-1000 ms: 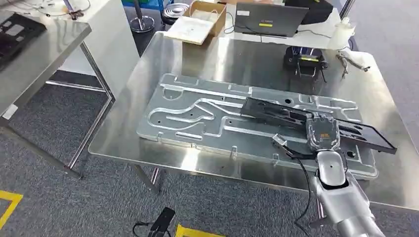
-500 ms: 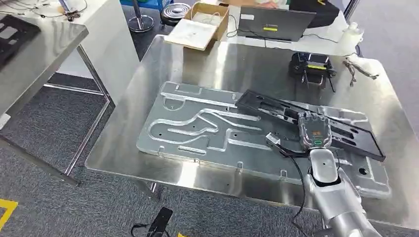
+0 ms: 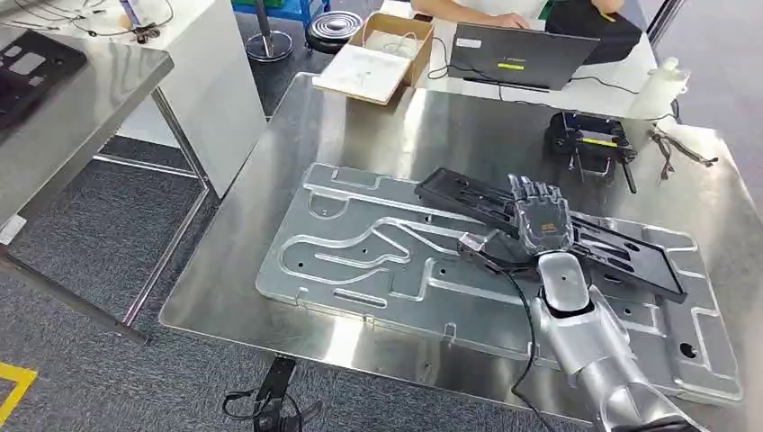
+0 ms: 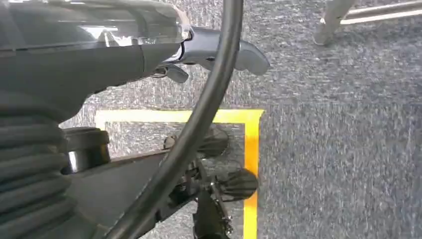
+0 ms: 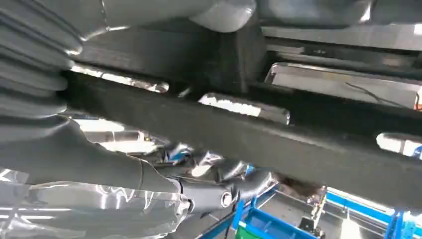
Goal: Take the parts from the cabinet and place them on the table.
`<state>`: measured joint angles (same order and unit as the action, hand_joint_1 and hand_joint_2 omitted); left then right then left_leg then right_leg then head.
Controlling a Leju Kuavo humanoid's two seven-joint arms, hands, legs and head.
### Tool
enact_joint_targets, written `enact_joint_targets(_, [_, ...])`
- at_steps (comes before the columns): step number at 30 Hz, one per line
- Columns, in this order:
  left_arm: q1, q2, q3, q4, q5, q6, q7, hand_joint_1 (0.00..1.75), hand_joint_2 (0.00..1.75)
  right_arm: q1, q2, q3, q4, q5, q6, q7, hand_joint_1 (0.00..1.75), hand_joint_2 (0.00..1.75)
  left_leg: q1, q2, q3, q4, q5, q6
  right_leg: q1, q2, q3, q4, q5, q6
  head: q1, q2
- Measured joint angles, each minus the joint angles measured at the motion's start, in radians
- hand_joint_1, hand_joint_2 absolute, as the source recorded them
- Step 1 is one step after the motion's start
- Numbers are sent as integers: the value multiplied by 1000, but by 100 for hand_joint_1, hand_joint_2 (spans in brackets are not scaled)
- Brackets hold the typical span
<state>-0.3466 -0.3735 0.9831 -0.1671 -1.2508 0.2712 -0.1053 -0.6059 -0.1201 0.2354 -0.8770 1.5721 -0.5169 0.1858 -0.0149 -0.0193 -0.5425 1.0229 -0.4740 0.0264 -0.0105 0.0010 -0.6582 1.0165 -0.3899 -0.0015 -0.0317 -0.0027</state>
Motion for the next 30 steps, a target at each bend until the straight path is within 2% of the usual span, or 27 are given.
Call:
enact_joint_targets(1, [0,2,-1,-6,5,5,-4,0,0,-5,8,1,5,0,-5,0,0,0,0,2,-5,9,-12,-6,-9,0,11,-7,1,-2,0,0])
enact_joint_targets(2, [1,2,-5,-6,5,8,-11,0,0,-11,9,1,10,0,-7,0,0,0,1,4,-13,36,-26,-13,-11,-1,18,-10,-2,-7,0,0])
enact_joint_targets(3, [4,1,-12,-6,8,16,-19,0,0,-16,10,1,15,0,-10,2,0,0,5,6,-41,96,-56,-18,-12,-1,21,-10,-4,-11,0,0])
enact_joint_targets(5, [21,1,-21,-6,24,30,-38,0,0,-12,10,1,20,0,-15,7,0,0,16,8,-123,240,-118,-30,-11,-3,24,-9,-8,-12,0,0])
enact_joint_targets(6, [34,2,-29,-5,24,35,-44,0,0,-8,10,1,23,0,-18,10,0,0,20,10,-156,289,-133,-35,-12,-3,25,-9,-9,-11,0,0])
enact_joint_targets(7, [46,2,-40,-4,24,35,-45,0,0,-2,10,1,24,0,-19,16,0,0,24,11,-163,287,-120,-38,-14,-1,26,-9,-12,-9,0,0])
enact_joint_targets(8, [56,3,-49,-4,21,32,-45,0,0,4,10,1,26,0,-19,24,0,0,28,12,-150,241,-84,-41,-17,0,28,-7,-14,-6,0,0])
enact_joint_targets(10, [70,3,-73,-2,15,35,-44,0,0,13,8,1,27,0,-22,42,0,0,35,13,-87,88,11,-49,-23,1,31,-1,-21,4,0,0])
enact_joint_targets(11, [80,3,-86,2,16,43,-46,0,0,18,4,-1,26,0,-25,49,0,0,40,12,-55,9,36,-54,-25,1,32,4,-25,12,0,0])
enact_joint_targets(12, [85,2,-97,10,24,50,-52,0,0,24,0,-3,26,0,-27,50,0,0,30,11,-62,9,13,-48,-23,2,30,3,-22,19,0,0])
enact_joint_targets(13, [90,3,-109,16,50,69,-64,0,0,31,-5,-9,20,-1,-31,33,0,0,28,10,-62,8,11,-32,-22,1,23,3,-21,27,0,0])
enact_joint_targets(14, [91,3,-114,16,81,76,-65,0,0,34,-5,-11,18,-1,-30,10,0,0,28,9,-65,11,32,-23,-19,0,23,3,-20,33,0,0])
enact_joint_targets(15, [87,5,-116,16,109,68,-47,0,0,33,-5,-11,19,-1,-27,-3,0,0,25,8,-65,13,31,-18,-22,1,23,-1,-17,38,0,0])
enact_joint_targets(16, [77,5,-122,15,122,50,-27,0,0,27,-1,-10,20,-1,-22,-6,0,0,25,9,-65,8,39,-7,-24,3,25,-4,-14,46,0,0])
enact_joint_targets(17, [67,4,-135,11,130,32,-11,0,0,21,3,-10,23,-1,-20,-2,0,0,29,10,-62,2,45,1,-28,-2,20,12,-28,48,0,0])
enact_joint_targets(18, [58,4,-148,8,132,20,-3,0,0,13,5,-8,26,0,-19,3,0,0,28,10,-63,2,47,5,-26,-2,3,52,-59,47,0,0])
enact_joint_targets(20, [51,5,-166,3,142,15,-1,0,0,3,7,-7,33,0,-19,13,0,0,24,10,-64,2,47,10,-23,-1,-70,219,-142,47,0,0])
enact_joint_targets(21, [52,5,-171,2,145,15,-1,0,0,4,7,-7,37,0,-19,13,0,0,20,10,-64,2,46,13,-20,-1,-101,285,-165,46,0,0])
enact_joint_targets(22, [53,5,-175,2,149,15,-1,0,0,5,7,-7,40,0,-19,13,0,0,16,10,-64,2,46,15,-18,-1,-115,314,-166,44,0,0])
enact_joint_targets(23, [55,5,-181,2,149,15,-1,0,0,5,8,-7,43,0,-20,13,0,0,11,9,-64,2,46,15,-16,-1,-105,293,-145,39,0,0])
enact_joint_targets(24, [55,5,-186,2,149,16,-1,0,0,3,8,-7,44,0,-20,13,0,0,8,8,-63,2,46,15,-11,-1,-73,230,-107,30,0,0])
enact_joint_targets(25, [54,5,-190,2,149,17,-2,0,0,1,8,-7,44,0,-21,13,0,0,5,7,-61,2,46,16,-6,-1,-24,139,-63,19,0,0])
enact_joint_targets(26, [54,4,-192,2,149,17,-2,0,0,-3,8,-7,44,0,-21,13,0,0,4,7,-60,2,45,16,3,0,18,60,-32,6,0,0])
enact_joint_targets(27, [54,1,-193,2,149,17,-2,0,0,-9,8,-7,44,0,-21,13,0,0,1,7,-64,2,45,14,9,-2,38,21,-47,-9,0,0])
enact_joint_targets(28, [53,1,-195,2,149,16,-3,0,0,-11,9,-7,45,0,-22,14,0,0,0,7,-68,6,45,11,12,-2,35,7,-41,-4,0,0])
enact_joint_targets(30, [57,0,-208,2,177,5,-5,0,0,-10,8,-7,46,0,-24,23,0,0,5,9,-67,0,45,2,17,-1,36,8,-43,-7,0,0])
